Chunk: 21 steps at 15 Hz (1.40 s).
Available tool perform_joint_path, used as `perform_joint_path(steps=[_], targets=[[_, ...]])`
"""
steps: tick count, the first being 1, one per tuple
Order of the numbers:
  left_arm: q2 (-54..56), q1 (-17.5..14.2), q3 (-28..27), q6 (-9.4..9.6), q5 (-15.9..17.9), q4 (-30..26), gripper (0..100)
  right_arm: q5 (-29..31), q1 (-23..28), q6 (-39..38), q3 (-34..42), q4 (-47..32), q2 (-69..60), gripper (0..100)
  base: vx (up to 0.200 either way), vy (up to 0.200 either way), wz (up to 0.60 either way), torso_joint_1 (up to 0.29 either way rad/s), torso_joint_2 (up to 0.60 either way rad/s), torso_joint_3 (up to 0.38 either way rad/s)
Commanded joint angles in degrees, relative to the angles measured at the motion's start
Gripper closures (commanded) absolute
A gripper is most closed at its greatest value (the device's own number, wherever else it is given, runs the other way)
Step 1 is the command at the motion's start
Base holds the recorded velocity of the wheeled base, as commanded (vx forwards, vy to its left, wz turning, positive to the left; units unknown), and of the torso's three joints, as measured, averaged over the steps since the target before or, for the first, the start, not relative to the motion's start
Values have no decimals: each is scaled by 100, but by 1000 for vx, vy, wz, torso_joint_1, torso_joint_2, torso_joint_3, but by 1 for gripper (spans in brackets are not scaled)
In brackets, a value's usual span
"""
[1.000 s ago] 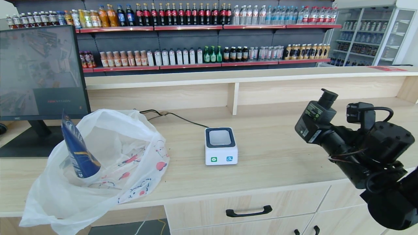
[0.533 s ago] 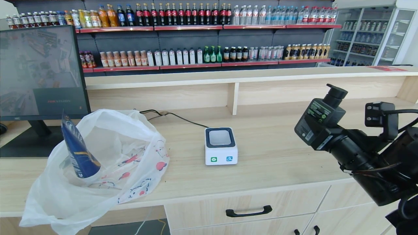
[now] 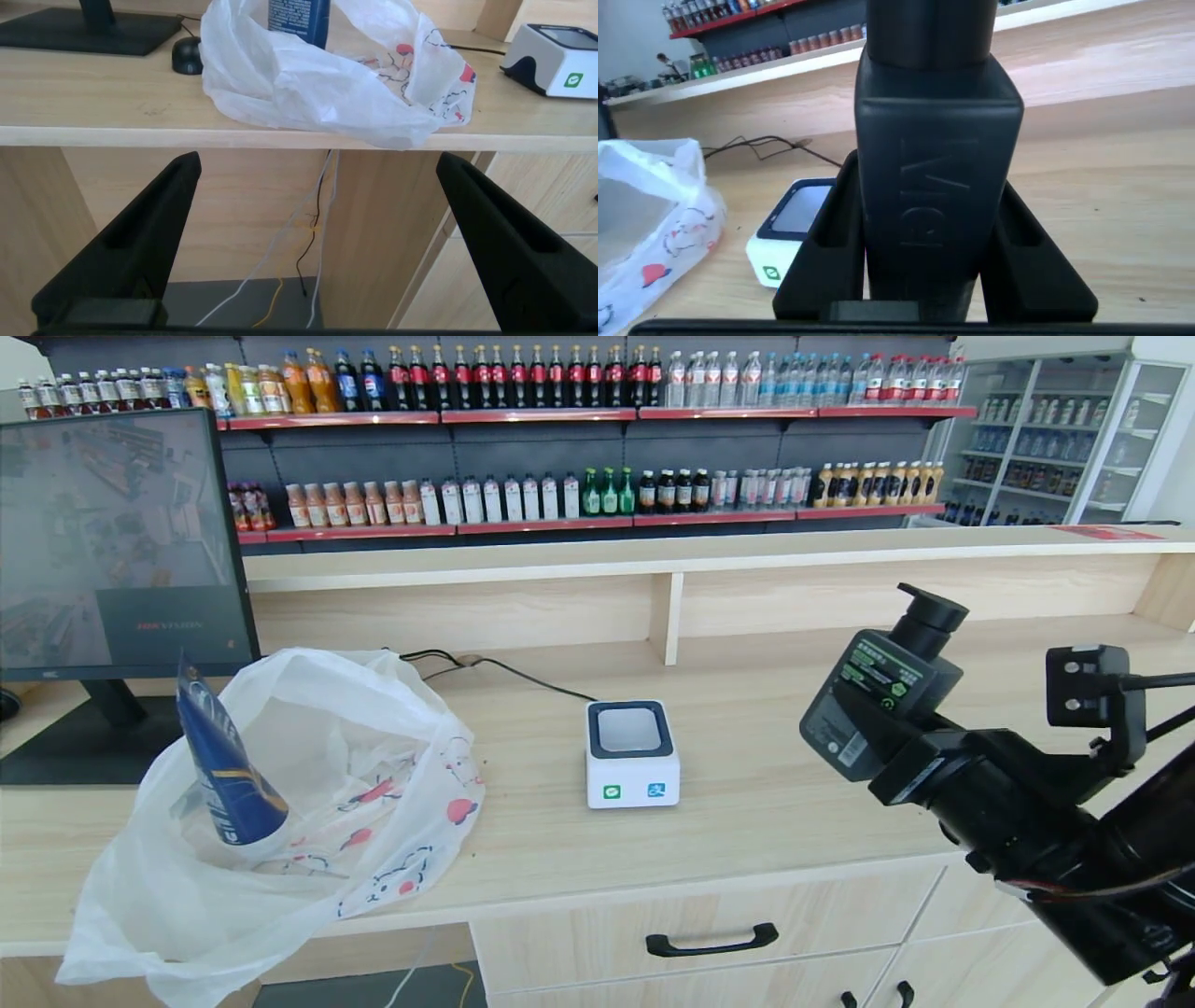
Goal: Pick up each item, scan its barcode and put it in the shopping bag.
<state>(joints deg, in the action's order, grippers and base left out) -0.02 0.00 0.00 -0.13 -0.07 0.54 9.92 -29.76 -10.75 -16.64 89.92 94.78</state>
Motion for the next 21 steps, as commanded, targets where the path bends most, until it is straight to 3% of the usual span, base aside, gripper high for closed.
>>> perform_joint_path(steps=[1,5,8,11,14,16,21], targets=[[2,0,0,5,-1,-1,0,-386,-329,-76,-147,8,76,100,0,0,0,0,0,0],[2,0,0,-4,-1,-1,0,-1985,-329,-401,-252,8,216,100,0,0,0,0,0,0],[2,0,0,-4,-1,-1,0,-2038,-426,-1210,-648,8,155,100,0,0,0,0,0,0],[2,0,0,-4,-1,-1,0,-2038,-935,-1895,-938,8,-118,100,0,0,0,0,0,0],[2,0,0,-4,-1,-1,0,-2223,-1401,-1975,-1148,8,-285,100,0,0,0,0,0,0],[2,0,0,-4,-1,-1,0,-2328,-1410,-1983,-1421,8,-311,100,0,0,0,0,0,0],[2,0,0,-4,-1,-1,0,-2706,-1428,-2150,-1245,8,-628,100,0,0,0,0,0,0]])
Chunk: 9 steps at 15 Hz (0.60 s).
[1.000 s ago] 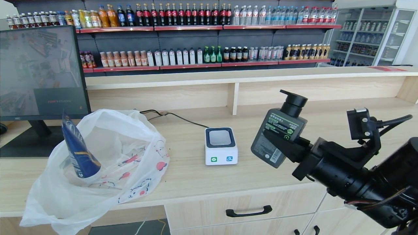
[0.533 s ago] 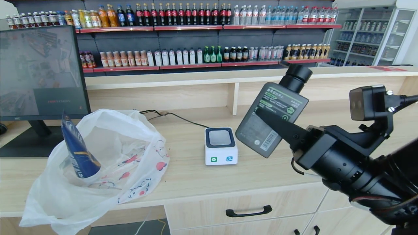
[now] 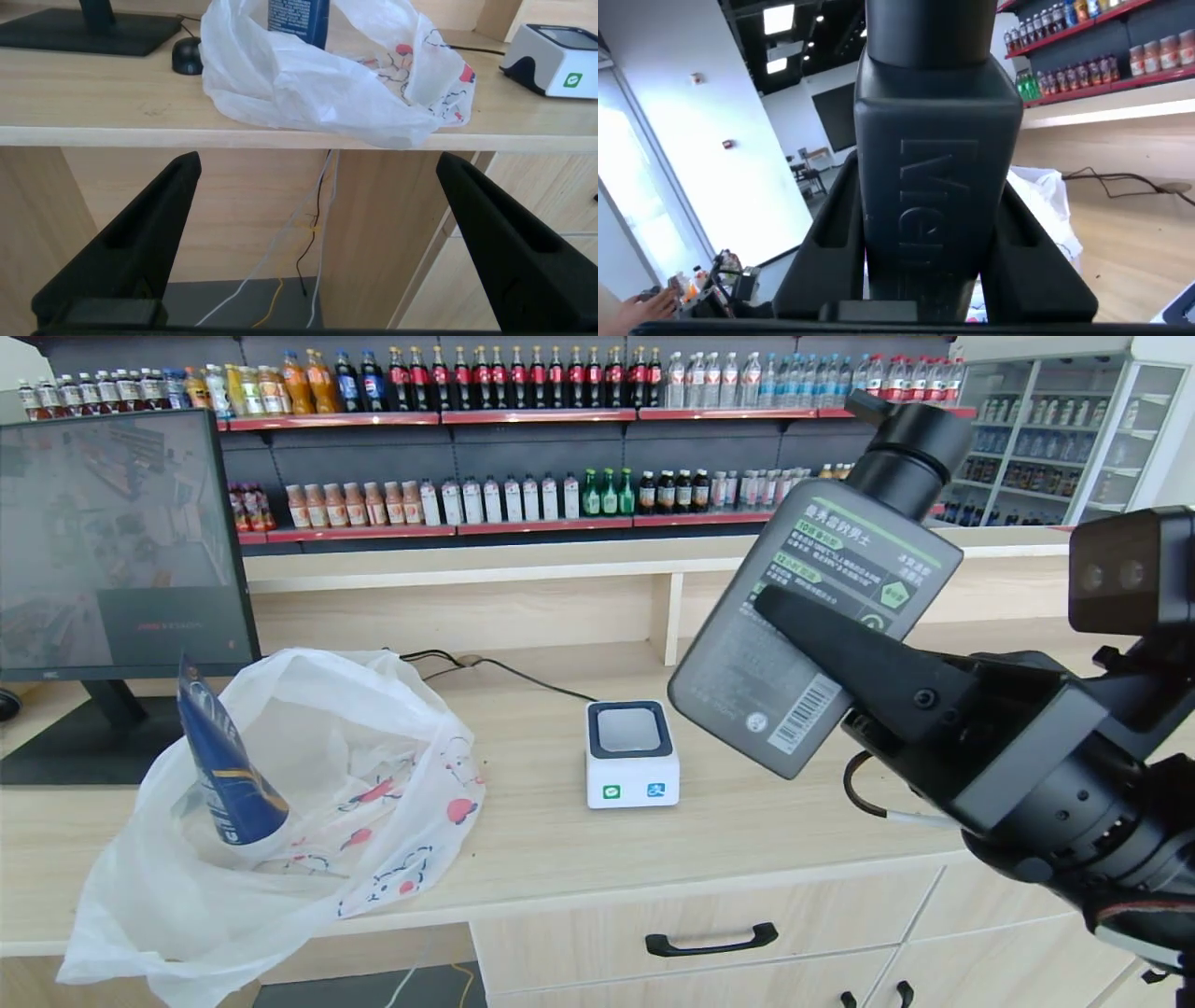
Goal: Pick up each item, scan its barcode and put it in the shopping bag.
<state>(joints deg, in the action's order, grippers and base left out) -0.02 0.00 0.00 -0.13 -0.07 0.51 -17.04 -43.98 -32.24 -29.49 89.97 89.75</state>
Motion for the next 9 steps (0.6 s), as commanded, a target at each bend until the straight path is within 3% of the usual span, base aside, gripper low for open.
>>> perform_joint_path(steps=[1,7,9], targets=[[2,0,0,-4,-1,2,0,-10,-5,-19,-13,3,-142,100,0,0,0,0,0,0],[2,0,0,-4,-1,2,0,-229,-119,8,22,3,-265,100,0,0,0,0,0,0],[2,0,0,-4,-1,2,0,-546,-137,25,40,3,-335,100,0,0,0,0,0,0]])
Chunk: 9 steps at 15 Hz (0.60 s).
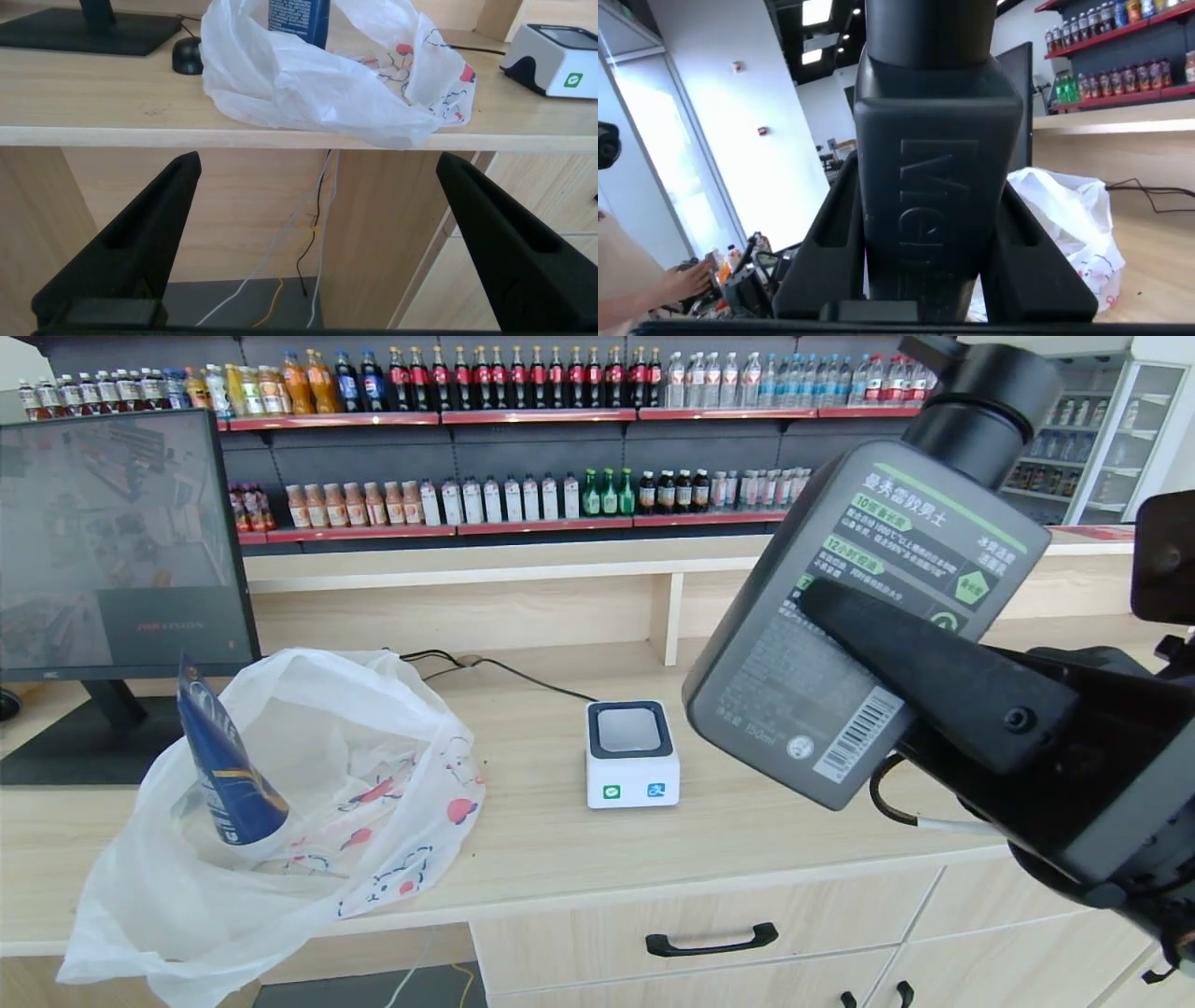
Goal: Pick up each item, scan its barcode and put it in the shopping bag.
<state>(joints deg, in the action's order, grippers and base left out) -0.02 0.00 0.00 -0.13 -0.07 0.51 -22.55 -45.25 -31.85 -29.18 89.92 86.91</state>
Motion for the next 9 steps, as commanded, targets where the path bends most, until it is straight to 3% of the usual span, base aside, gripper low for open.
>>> perform_joint_path(steps=[1,9], targets=[[2,0,0,-4,-1,2,0,-56,-1,83,0,8,-25,100,0,0,0,0,0,0],[2,0,0,-4,-1,2,0,-47,-1,285,27,8,37,100,0,0,0,0,0,0]])
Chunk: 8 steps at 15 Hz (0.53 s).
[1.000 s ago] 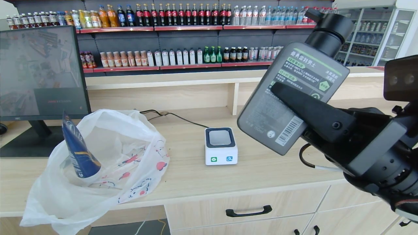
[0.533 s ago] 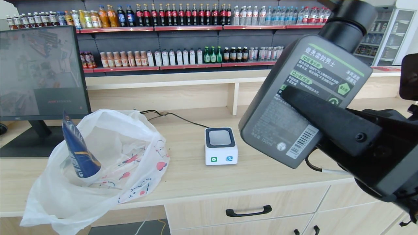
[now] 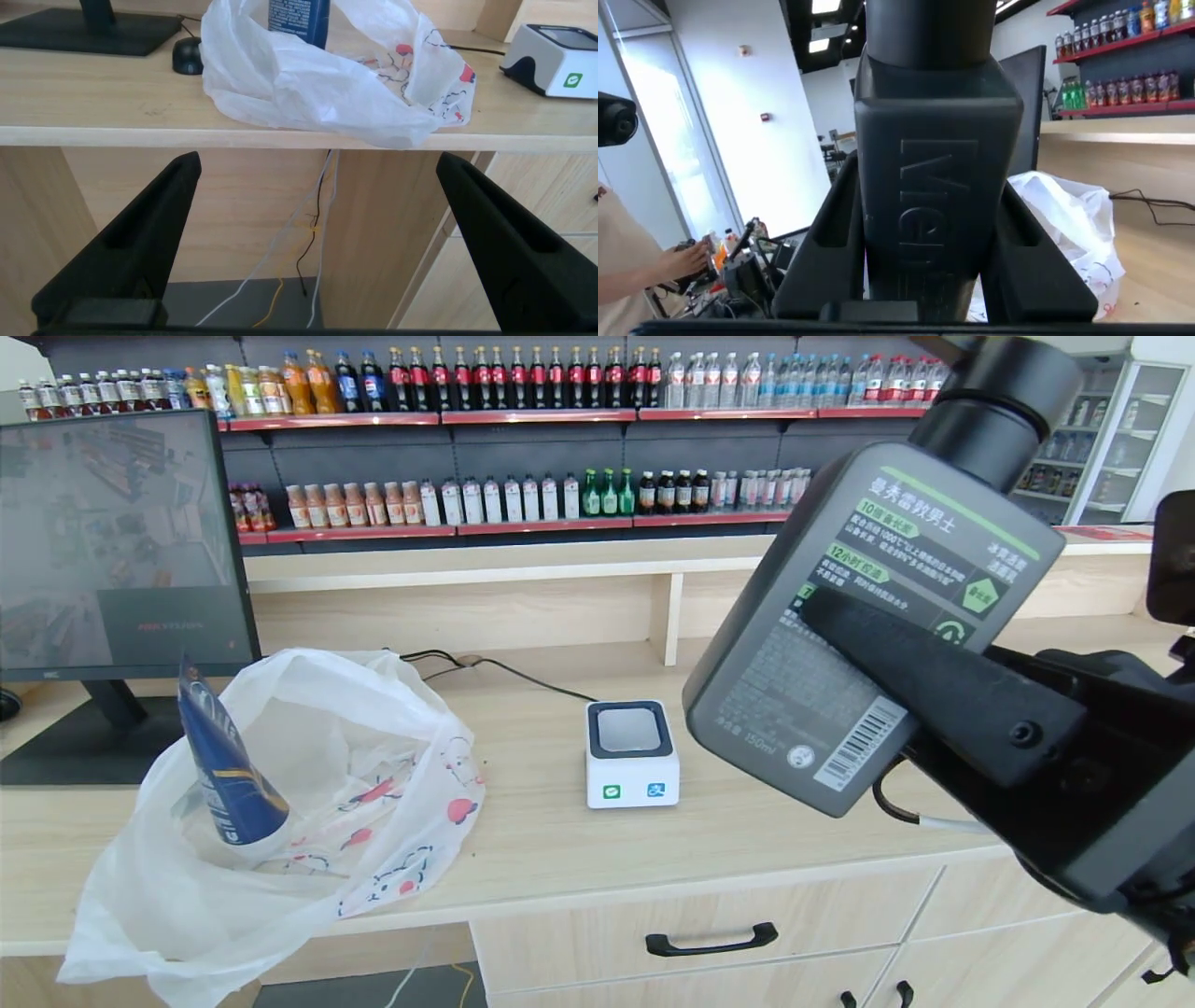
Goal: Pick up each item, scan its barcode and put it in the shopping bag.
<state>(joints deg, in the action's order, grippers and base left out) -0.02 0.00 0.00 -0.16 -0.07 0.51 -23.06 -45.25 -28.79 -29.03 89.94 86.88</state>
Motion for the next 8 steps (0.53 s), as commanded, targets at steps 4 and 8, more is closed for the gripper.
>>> perform_joint_path(steps=[4,8], targets=[[2,0,0,7,-1,2,0,83,60,322,37,6,154,100,0,0,0,0,0,0],[2,0,0,-2,-1,2,0,434,271,682,134,6,391,100,0,0,0,0,0,0]])
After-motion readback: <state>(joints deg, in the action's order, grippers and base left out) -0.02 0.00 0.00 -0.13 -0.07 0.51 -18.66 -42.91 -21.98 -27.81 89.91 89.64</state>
